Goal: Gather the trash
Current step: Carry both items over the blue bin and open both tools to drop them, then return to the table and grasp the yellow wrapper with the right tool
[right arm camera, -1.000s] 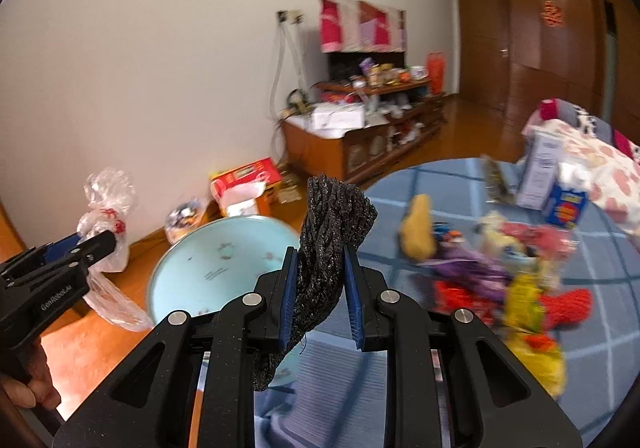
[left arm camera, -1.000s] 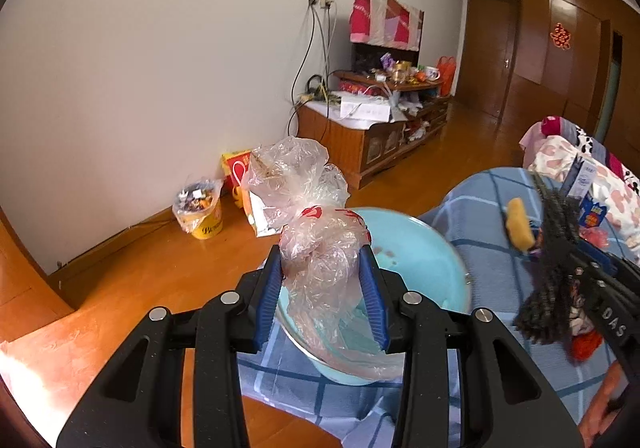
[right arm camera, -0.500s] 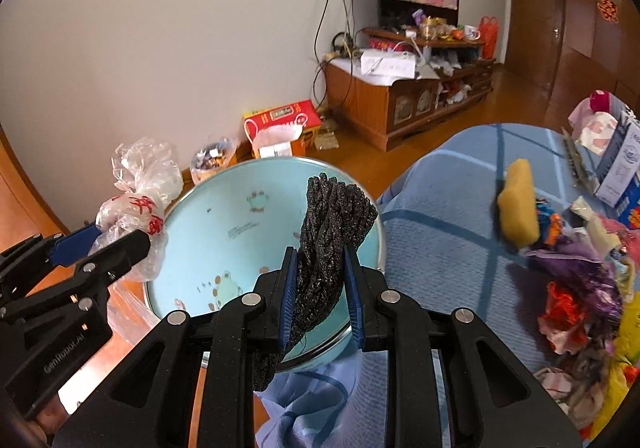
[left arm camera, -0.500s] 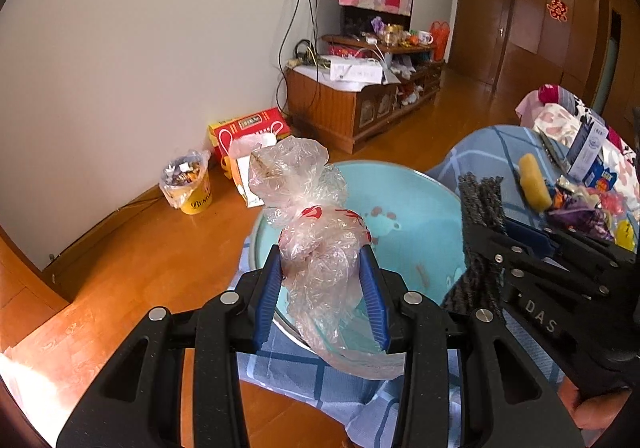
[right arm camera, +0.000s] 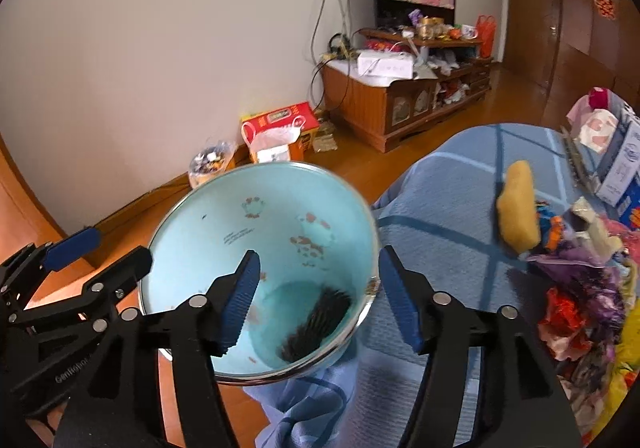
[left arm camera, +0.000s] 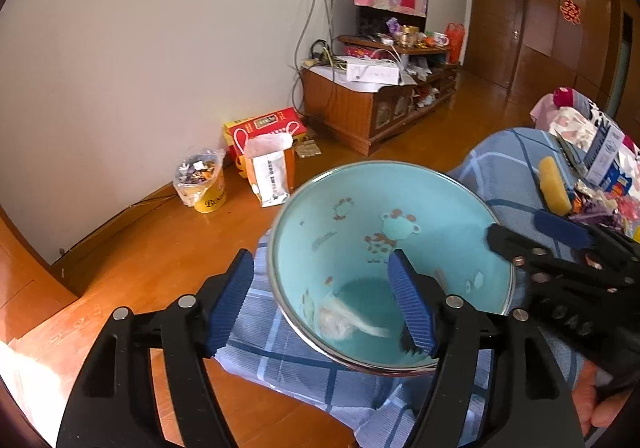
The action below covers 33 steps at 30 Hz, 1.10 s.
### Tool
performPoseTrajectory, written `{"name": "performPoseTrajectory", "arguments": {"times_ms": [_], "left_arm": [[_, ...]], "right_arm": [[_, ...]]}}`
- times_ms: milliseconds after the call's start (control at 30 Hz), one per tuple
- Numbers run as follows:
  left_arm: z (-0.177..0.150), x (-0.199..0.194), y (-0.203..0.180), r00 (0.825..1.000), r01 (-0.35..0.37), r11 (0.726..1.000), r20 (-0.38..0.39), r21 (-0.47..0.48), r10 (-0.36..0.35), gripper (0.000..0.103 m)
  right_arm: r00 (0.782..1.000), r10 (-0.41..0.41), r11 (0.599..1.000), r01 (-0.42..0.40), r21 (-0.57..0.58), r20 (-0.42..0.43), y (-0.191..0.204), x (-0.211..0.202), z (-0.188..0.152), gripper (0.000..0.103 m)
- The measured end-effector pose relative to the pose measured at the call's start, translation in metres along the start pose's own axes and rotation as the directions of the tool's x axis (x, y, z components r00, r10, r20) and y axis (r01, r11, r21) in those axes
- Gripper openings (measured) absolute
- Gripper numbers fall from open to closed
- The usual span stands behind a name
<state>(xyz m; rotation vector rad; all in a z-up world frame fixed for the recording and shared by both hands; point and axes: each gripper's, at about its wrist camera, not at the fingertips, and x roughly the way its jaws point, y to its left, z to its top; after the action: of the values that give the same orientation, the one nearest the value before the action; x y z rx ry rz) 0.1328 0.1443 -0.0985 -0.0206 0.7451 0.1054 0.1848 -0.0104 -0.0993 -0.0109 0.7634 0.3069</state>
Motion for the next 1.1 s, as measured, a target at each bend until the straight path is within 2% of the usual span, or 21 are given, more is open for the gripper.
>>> {"name": "performPoseTrajectory", "arguments": {"times_ms": [167, 333, 433, 700, 900, 1100], "left_arm": [[0.000, -0.008, 0.004, 1.000, -0.016, 0.999, -0.003, -0.041, 0.016, 0.078], [0.001, -0.017, -0.005, 1.000, -0.013, 0.999, 0.007, -0.032, 0.014, 0.081], [0.003, -0.025, -0.012, 1.000, -0.002, 0.999, 0.015, -0.033, 0.002, 0.087], [0.006, -0.044, -0.036, 0.999, 0.028, 1.000, 0.040, 0.009, -0.029, 0.093], [0.004, -0.054, -0.056, 0.997, 0.062, 0.998, 0.044, 0.030, -0.064, 0.094], [-0.002, -0.064, -0.084, 0.993, 0.103, 0.991, 0.042, 0.089, -0.107, 0.094]], "right_arm": [[0.998, -0.021, 0.999, 0.019, 0.034, 0.055, -0.011, -0.022, 0.001, 0.074], [0.994, -0.044, 0.998, 0.038, 0.058, 0.102, -0.017, -0.045, -0.001, 0.088], [0.988, -0.077, 0.994, 0.065, 0.086, 0.135, -0.024, -0.057, -0.005, 0.092], [0.982, -0.130, 0.981, 0.108, 0.162, 0.135, -0.053, -0.083, -0.010, 0.093], [0.972, -0.177, 0.968, 0.144, 0.205, 0.156, -0.076, -0.111, -0.028, 0.093], [0.961, -0.218, 0.950, 0.169, 0.261, 0.172, -0.101, -0.134, -0.040, 0.093]]}}
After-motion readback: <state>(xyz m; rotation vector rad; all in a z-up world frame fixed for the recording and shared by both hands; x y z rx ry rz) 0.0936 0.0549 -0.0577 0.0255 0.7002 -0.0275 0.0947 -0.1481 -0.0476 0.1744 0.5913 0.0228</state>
